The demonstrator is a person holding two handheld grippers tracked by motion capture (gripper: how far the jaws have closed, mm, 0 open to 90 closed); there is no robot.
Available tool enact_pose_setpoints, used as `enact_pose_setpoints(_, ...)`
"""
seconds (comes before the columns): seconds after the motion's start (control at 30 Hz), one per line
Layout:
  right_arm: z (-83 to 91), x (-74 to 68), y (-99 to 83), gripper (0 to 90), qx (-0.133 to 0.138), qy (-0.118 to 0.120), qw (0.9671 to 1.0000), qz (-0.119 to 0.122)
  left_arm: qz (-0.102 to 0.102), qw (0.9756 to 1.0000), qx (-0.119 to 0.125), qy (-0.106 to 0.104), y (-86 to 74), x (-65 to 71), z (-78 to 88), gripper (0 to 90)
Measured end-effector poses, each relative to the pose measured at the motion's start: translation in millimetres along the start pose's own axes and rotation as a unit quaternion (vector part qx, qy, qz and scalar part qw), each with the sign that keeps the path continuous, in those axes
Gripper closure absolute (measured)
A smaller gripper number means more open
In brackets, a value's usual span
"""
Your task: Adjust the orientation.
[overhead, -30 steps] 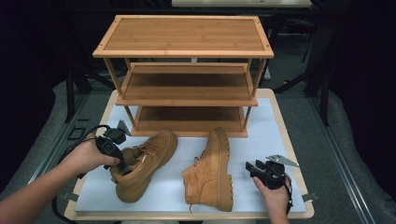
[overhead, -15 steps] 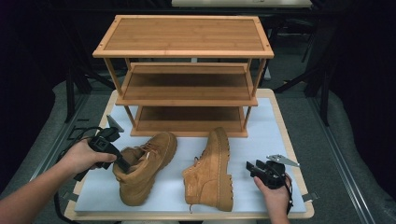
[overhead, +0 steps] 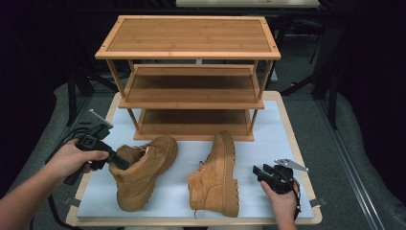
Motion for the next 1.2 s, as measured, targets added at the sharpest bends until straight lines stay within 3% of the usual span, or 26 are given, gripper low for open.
enact_pose_setpoints(0.07,0.2,0.0,0.0,50.7,0.0,0.0,1.0,-0.001,0.004,0.9999,0.006,-0.009,-1.6,2.6,3.5,79.4)
enact_pose_setpoints(0.23,0.8,1.0,-1.6,50.7,-0.012,0.0,0.9999,-0.001,-0.004,0.9999,0.013,-0.008,-7.8,15.3,19.5,79.4)
enact_pose_setpoints(0.27,-0.9,1.0,-1.0,50.7,-0.002,0.0,1.0,-0.005,-0.005,0.9997,0.02,-0.01,-8.8,19.1,23.9,79.4)
enact_pose_setpoints(0.5,0.1,1.2,-0.4,50.7,0.002,0.002,1.0,-0.007,-0.002,0.9989,0.039,-0.027,-15.6,40.9,60.1,79.7)
enact_pose_setpoints(0.67,-0.1,0.7,-0.7,50.7,0.002,0.003,1.0,-0.007,-0.022,0.9983,0.052,-0.014,-24.6,63.6,88.7,79.5)
enact_pose_setpoints(0.73,-0.1,0.7,-0.8,50.7,0.002,0.004,1.0,-0.008,-0.022,0.9977,0.06,-0.019,-27.1,70.7,98.6,79.6)
enact_pose_setpoints(0.93,1.3,1.4,-1.1,50.8,-0.004,0.003,0.9999,-0.011,-0.032,0.9942,0.093,-0.044,-26.4,88.1,124.5,80.0)
enact_pose_setpoints(1.1,1.7,1.5,-0.7,50.7,-0.001,0.003,0.9999,-0.013,-0.039,0.9903,0.12,-0.059,-13.7,92.1,128.2,80.0)
enact_pose_setpoints(1.2,0.8,2.1,-0.6,50.7,0.005,0.003,0.9999,-0.014,-0.033,0.9884,0.13,-0.073,-0.9,90.4,127.0,80.0)
Point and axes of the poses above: each handheld gripper's, and its own axes: z roughly backward along the jaws, y roughly out of its top, x roughly to its right, the point moved 6 cm from there along -z, roughly forward along the jaws, and after that the axes turned 12 degrees about z, right-handed, at the moved point
